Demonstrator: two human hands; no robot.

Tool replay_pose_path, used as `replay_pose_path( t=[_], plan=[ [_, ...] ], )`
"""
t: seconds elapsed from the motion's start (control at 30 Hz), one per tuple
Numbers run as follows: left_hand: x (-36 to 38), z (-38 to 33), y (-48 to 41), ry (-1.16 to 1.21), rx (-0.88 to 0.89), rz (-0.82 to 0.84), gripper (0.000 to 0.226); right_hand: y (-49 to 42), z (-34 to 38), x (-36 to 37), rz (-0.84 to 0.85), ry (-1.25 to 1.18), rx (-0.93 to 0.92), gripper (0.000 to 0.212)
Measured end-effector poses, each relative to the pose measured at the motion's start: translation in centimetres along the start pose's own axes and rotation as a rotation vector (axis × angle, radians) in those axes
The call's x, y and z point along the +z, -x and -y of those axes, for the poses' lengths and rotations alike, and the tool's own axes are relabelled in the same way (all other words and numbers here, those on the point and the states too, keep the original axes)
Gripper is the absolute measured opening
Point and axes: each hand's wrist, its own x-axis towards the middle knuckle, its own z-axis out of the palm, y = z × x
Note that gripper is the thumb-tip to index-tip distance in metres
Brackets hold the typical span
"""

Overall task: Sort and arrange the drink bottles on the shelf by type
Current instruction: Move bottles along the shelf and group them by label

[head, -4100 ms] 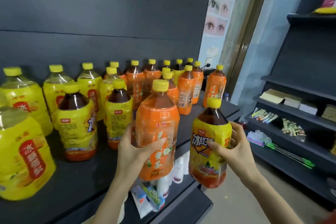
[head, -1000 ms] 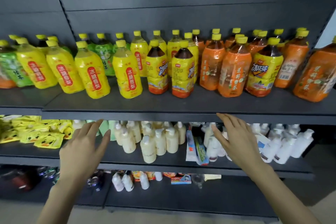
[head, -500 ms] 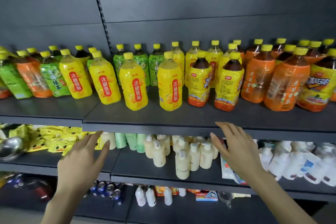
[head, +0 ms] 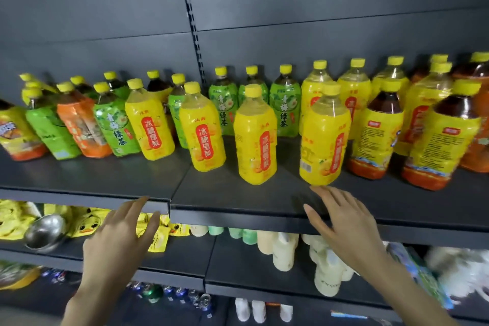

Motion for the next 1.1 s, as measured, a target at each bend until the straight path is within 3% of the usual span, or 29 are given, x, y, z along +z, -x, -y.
replay_pose_path(
  t=[0.23,0.47,0.77,1.1],
  plan=[
    [0.1,7.9,-4.4,-0.012,0.02,-0.016,0.037,-2.8,7.2,2.9,-0.018,0.016,-0.012,0.06],
    [-1.8,18.7,-7.4,-0.021,0.14,-0.055,0.033,-4.5,19.7,6.9,-0.028,-0.012,-0.015,0.068],
    [-4.0,32.6,-9.9,-0.023,0.045,-0.003,0.038,-7.4,35.3,11.3,0.041,-0.078,-0.025,0.056],
    [-0.8,42.4,-18.2,-0.039,0.113,-0.056,0.043,-14.0,46.0,17.6,0.091,-0.148,-0.076,0.056]
  ],
)
